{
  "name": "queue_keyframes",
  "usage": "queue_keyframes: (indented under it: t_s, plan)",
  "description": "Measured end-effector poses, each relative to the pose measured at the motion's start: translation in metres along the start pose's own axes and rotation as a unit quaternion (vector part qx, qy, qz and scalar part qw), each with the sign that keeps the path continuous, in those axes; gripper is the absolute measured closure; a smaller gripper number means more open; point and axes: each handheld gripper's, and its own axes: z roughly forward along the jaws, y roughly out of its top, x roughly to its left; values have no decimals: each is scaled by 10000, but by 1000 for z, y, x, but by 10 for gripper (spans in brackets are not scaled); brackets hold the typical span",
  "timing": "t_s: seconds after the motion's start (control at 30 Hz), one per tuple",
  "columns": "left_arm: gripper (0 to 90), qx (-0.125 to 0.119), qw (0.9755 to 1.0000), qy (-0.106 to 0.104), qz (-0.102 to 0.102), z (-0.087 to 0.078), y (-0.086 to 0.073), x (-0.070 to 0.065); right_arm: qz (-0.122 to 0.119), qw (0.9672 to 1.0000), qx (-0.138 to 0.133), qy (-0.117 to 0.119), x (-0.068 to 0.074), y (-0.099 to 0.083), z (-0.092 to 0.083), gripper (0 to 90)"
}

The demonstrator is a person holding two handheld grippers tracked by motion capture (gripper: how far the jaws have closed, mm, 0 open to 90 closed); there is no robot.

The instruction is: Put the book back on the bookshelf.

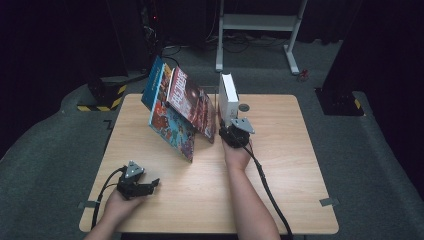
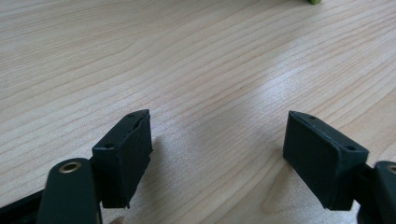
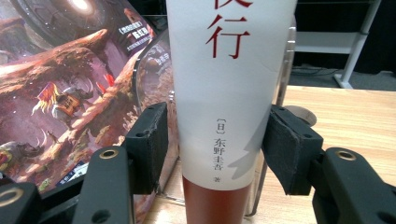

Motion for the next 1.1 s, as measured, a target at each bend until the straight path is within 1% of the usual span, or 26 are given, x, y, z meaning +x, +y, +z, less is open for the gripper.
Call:
queue_keyframes:
  t_s: [0.23, 0.27, 0.37, 0.47, 0.7, 0.9, 0.97, 1.1]
  plan:
    - [239, 0, 10000, -2, 15, 0, 0, 0, 75, 10000, 19, -26, -4, 0, -4, 351]
    - [240, 0, 10000, -2, 15, 0, 0, 0, 75, 10000, 19, -26, -4, 0, -4, 351]
    - [239, 3, 10000, -4, 19, 0, 0, 0, 96, 9999, 32, 24, -6, 2, -7, 323]
    - [239, 1, 10000, -5, 10, 0, 0, 0, 134, 9998, 40, 127, -8, 5, -8, 288]
    - [240, 7, 10000, -3, 9, 1, 1, 0, 77, 9997, -6, 230, -12, 9, -9, 242]
    - [239, 21, 10000, 7, 42, 1, 1, 0, 69, 9994, 51, 320, -13, 11, -11, 218]
    - [239, 21, 10000, 5, 41, 1, 1, 0, -23, 9995, 69, 293, -12, 11, -12, 218]
    - [239, 21, 10000, 7, 42, 1, 1, 0, -84, 9995, 124, 271, -11, 12, -14, 211]
